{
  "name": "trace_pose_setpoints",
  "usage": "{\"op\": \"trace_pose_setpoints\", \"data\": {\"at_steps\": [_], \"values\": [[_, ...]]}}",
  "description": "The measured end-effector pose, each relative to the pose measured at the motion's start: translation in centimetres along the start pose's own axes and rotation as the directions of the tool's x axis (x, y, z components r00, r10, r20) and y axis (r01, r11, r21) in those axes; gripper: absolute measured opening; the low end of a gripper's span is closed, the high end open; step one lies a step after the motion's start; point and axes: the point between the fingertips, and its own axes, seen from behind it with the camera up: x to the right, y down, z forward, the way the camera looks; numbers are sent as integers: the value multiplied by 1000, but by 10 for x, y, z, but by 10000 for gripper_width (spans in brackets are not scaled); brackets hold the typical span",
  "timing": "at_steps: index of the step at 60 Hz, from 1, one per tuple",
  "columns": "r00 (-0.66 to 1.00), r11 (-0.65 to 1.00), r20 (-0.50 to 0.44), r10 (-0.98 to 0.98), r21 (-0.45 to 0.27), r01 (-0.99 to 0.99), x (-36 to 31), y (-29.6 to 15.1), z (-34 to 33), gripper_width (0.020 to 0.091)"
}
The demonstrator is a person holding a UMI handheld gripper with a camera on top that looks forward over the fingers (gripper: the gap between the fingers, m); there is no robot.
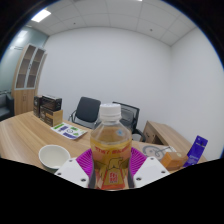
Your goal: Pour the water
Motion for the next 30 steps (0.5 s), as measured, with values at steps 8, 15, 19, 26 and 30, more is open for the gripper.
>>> {"op": "trace_pose_setpoints", "data": {"at_steps": [8,15,19,26,30], "values": [[991,991,40,130,-48,-128,3,42,13,445],[977,979,78,197,-72,-192,0,62,13,450],[974,978,88,207,-57,-203,4,65,11,447],[967,971,94,237,-55,-232,6,65,10,460],[963,967,94,254,-55,-249,7,66,9,498]]}}
